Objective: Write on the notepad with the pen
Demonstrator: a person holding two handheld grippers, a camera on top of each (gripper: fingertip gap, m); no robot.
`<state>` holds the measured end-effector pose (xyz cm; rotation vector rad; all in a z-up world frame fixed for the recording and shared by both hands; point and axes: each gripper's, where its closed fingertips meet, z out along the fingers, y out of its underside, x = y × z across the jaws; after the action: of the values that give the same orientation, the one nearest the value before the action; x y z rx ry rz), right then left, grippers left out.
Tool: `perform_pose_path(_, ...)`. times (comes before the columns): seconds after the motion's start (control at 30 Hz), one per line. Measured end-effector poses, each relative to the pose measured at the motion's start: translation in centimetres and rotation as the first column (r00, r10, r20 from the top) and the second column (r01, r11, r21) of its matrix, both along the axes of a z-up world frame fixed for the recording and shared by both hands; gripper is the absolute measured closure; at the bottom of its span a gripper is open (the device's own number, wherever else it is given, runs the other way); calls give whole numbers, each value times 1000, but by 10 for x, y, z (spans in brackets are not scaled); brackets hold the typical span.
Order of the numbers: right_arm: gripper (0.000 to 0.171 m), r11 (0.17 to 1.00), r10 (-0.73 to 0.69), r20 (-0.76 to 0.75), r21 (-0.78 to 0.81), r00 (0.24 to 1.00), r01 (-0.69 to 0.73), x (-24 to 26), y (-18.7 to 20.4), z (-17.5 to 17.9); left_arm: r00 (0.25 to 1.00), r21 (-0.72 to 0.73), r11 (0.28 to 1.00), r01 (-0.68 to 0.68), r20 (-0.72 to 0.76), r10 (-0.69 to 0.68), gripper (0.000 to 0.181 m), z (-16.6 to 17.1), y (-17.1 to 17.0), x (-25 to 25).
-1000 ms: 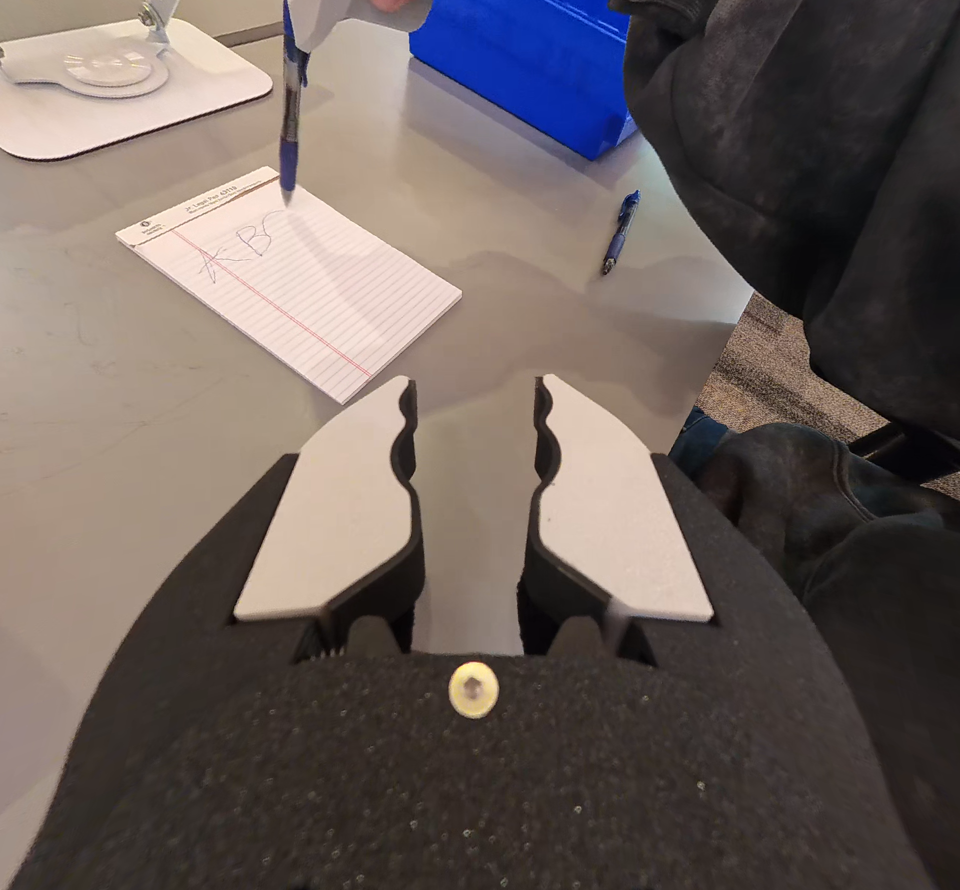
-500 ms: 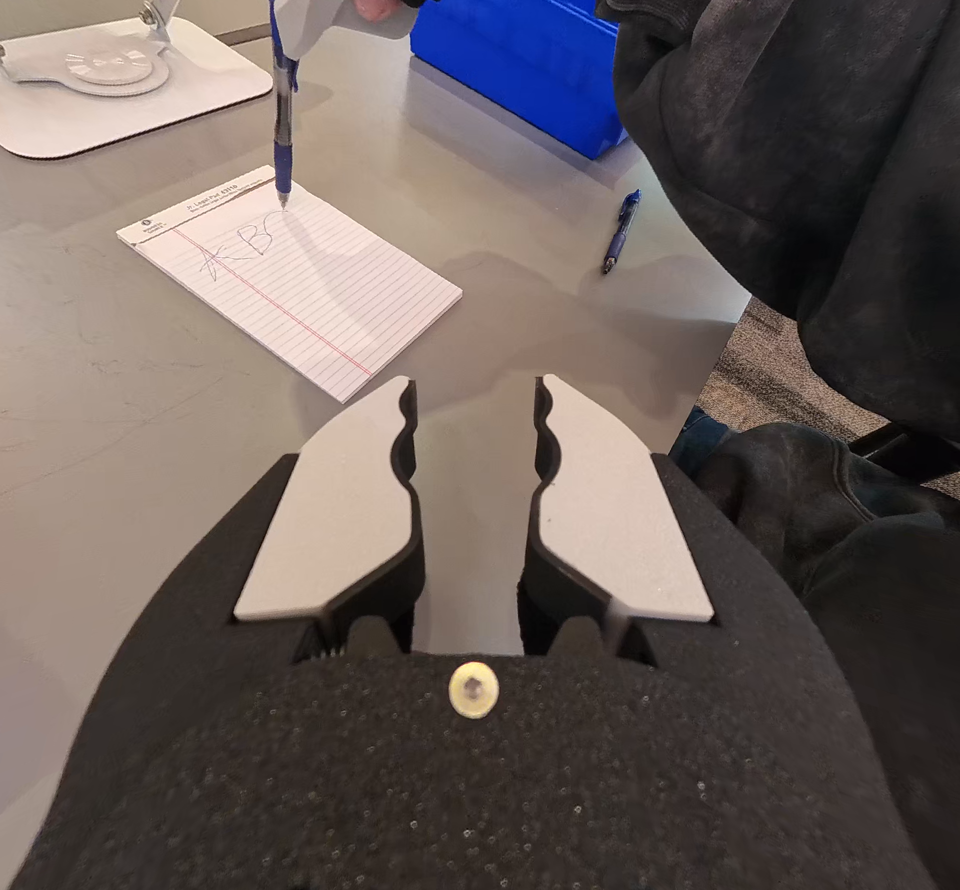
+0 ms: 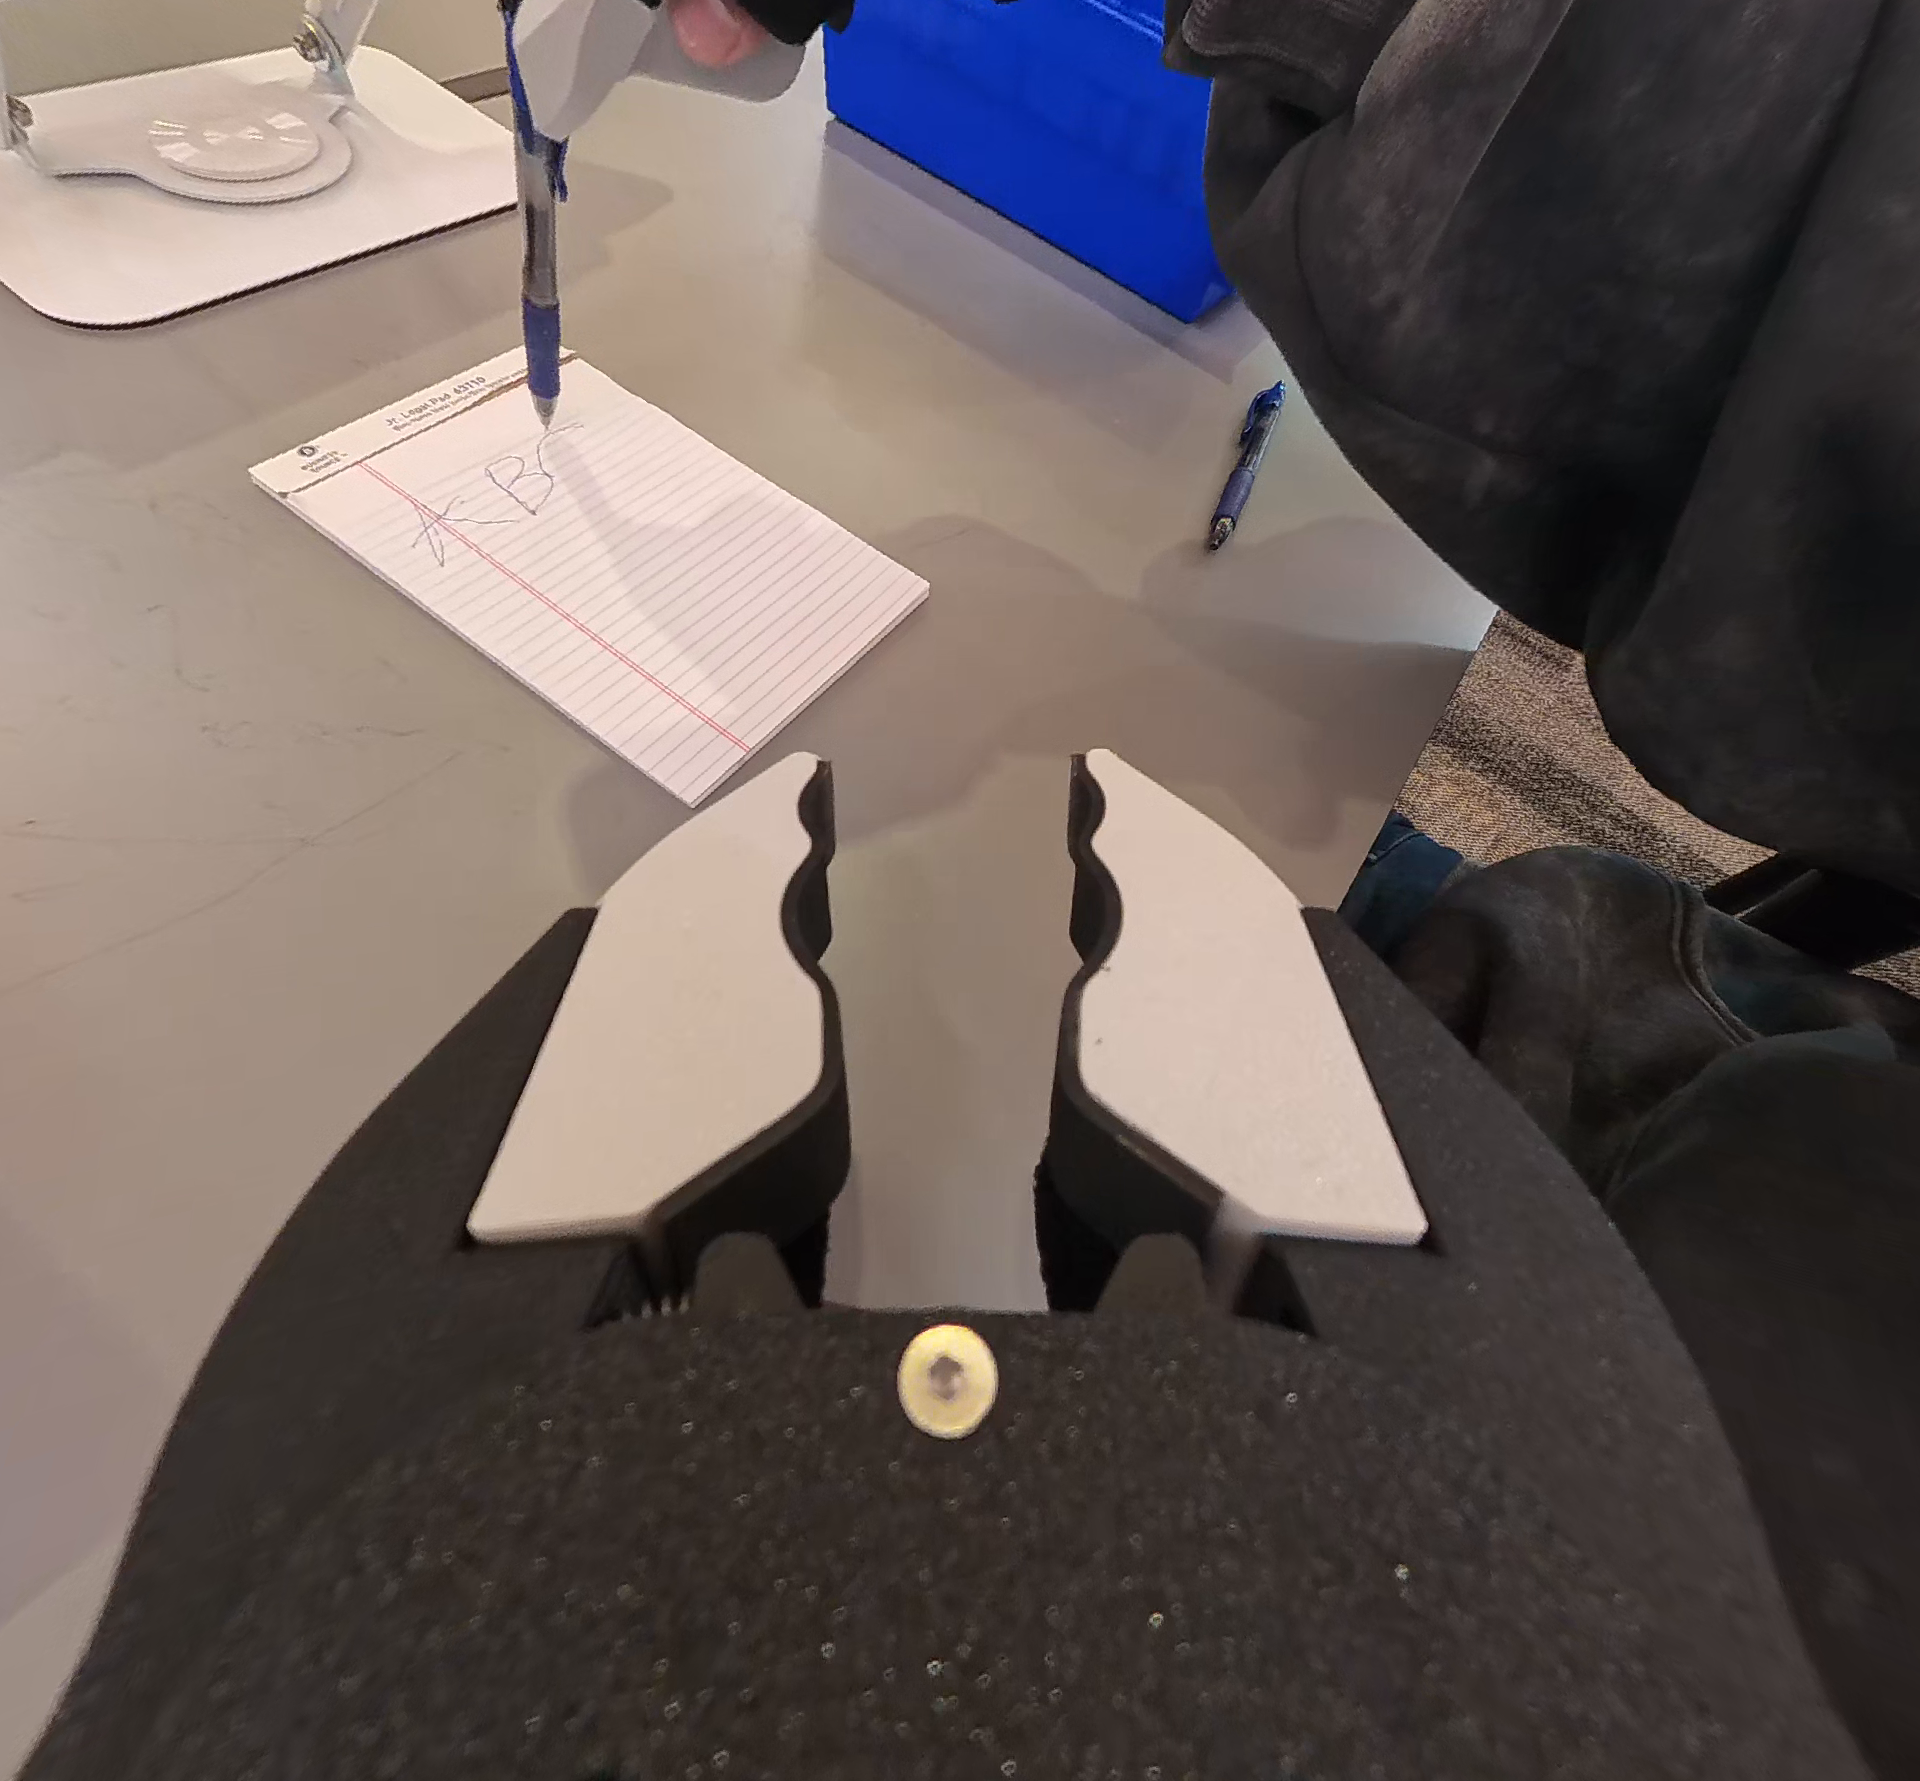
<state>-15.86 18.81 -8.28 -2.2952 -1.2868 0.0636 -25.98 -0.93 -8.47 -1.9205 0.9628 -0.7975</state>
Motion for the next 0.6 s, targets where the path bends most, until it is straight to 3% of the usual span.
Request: perform_pose_path(0.6,160,999,29,37,-28,999,-28,-2,-16,-3,1000,16,1000,5,-2,-5,138,5,-3,1)
